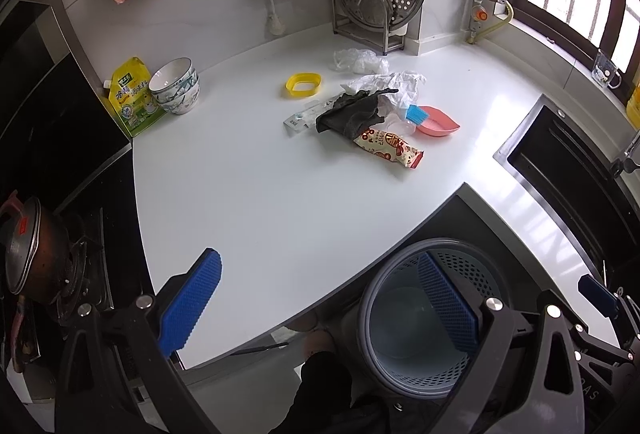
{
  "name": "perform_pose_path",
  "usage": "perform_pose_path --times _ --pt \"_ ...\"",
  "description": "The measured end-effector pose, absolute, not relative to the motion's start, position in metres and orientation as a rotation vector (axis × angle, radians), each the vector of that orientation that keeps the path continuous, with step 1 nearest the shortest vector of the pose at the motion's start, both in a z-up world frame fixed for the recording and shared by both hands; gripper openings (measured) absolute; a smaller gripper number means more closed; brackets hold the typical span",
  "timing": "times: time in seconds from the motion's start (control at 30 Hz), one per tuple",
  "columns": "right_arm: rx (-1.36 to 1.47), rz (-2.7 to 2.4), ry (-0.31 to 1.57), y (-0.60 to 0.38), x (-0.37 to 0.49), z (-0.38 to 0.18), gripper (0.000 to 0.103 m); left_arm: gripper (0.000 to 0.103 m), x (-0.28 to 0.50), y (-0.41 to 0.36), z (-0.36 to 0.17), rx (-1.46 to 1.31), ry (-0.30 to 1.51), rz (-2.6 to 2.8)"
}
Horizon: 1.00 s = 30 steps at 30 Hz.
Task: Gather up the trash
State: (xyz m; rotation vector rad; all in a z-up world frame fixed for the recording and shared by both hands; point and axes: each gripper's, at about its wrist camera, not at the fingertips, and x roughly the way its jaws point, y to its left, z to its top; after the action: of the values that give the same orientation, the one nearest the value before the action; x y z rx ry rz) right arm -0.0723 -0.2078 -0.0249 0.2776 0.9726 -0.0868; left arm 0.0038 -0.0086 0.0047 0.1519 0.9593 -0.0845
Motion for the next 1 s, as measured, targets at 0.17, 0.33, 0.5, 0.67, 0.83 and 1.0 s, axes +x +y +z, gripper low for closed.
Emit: perform_pose_path --times 0.17,0.33,0.5,0.67,0.83,1.0 --pt "0.272 -0.085 0.968 -0.2067 -0.0744 -0.0235 0.075 0.097 0.0039 -0.0081 0.0070 0.149 0.955 -0.081" --pt "0.272 -0.085 0.968 -0.2066 -0.0741 -0.0230 0.075 0.097 0.0048 -0.0069 0.0084 0.149 0.955 -0.083" --pt "0.271 -0.085 0.968 -0.2063 -0.0740 -0.0229 0.075 0.097 0.0062 -0.0065 0.0086 0.148 0.956 -0.087" --pt "0.272 -0.085 0.968 -0.2072 -0.0735 -0.0233 0.075 0.097 0.0057 -0.0060 0.0081 0.147 0.955 -0.085" --pt "0.277 -0.083 0.970 -0.2078 -0.0722 -0.0233 0.075 0.097 0.0061 -0.0070 0.0085 0.144 0.961 -0.087" --pt "0.278 -0.083 0.966 -0.2092 -0.0732 -0.0230 0.075 0.097 0.0070 -0.0083 0.0089 0.146 0.959 -0.088"
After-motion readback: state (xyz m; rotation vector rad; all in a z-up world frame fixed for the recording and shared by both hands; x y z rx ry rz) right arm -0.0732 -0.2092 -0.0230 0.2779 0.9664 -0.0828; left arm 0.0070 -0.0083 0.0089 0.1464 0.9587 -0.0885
